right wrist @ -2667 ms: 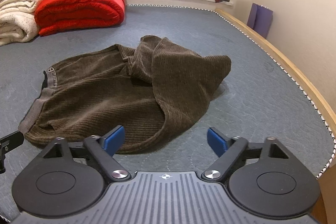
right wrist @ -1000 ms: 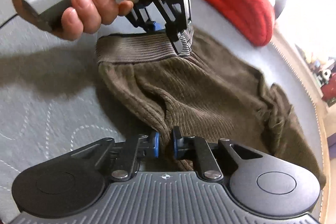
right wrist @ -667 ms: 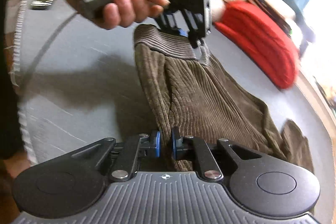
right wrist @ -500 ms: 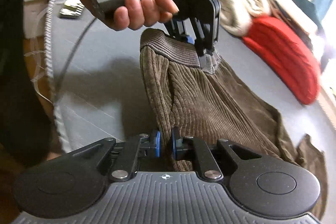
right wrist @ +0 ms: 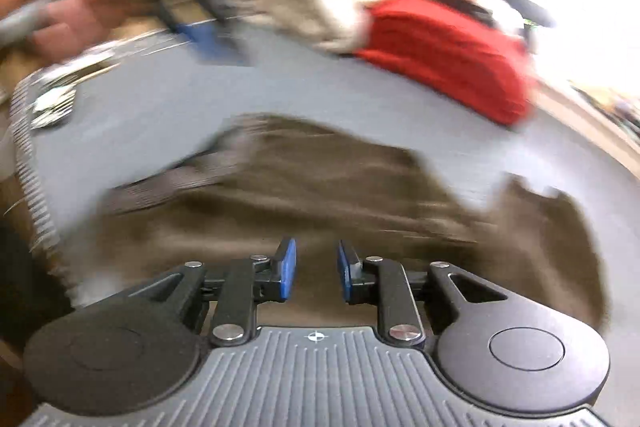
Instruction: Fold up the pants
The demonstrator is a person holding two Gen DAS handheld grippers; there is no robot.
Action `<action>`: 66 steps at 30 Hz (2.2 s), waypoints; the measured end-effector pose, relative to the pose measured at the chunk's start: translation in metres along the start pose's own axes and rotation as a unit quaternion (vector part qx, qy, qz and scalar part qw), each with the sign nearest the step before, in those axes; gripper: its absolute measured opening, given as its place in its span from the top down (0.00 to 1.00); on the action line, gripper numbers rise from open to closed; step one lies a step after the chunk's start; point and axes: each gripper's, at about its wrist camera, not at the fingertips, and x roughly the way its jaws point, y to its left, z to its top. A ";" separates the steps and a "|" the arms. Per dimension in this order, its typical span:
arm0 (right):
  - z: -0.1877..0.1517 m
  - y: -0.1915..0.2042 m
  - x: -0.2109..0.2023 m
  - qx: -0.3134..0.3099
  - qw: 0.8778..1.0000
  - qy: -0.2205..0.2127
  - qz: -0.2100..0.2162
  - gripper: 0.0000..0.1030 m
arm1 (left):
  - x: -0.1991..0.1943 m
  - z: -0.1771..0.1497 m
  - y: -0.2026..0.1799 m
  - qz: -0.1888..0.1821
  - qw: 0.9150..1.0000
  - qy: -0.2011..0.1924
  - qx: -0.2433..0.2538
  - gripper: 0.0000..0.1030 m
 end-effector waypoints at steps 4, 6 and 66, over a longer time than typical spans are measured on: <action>0.004 -0.103 0.000 0.120 0.989 -0.002 -0.088 0.76 | -0.023 -0.035 -0.048 -0.025 0.997 -0.071 -0.001 0.34; 0.001 -0.146 0.008 0.168 0.979 0.010 -0.115 0.76 | -0.005 -0.056 -0.069 -0.032 0.998 -0.056 0.013 0.30; -0.079 -0.256 0.055 0.169 0.972 0.136 -0.086 0.60 | 0.080 -0.073 -0.126 0.031 0.988 0.035 0.150 0.18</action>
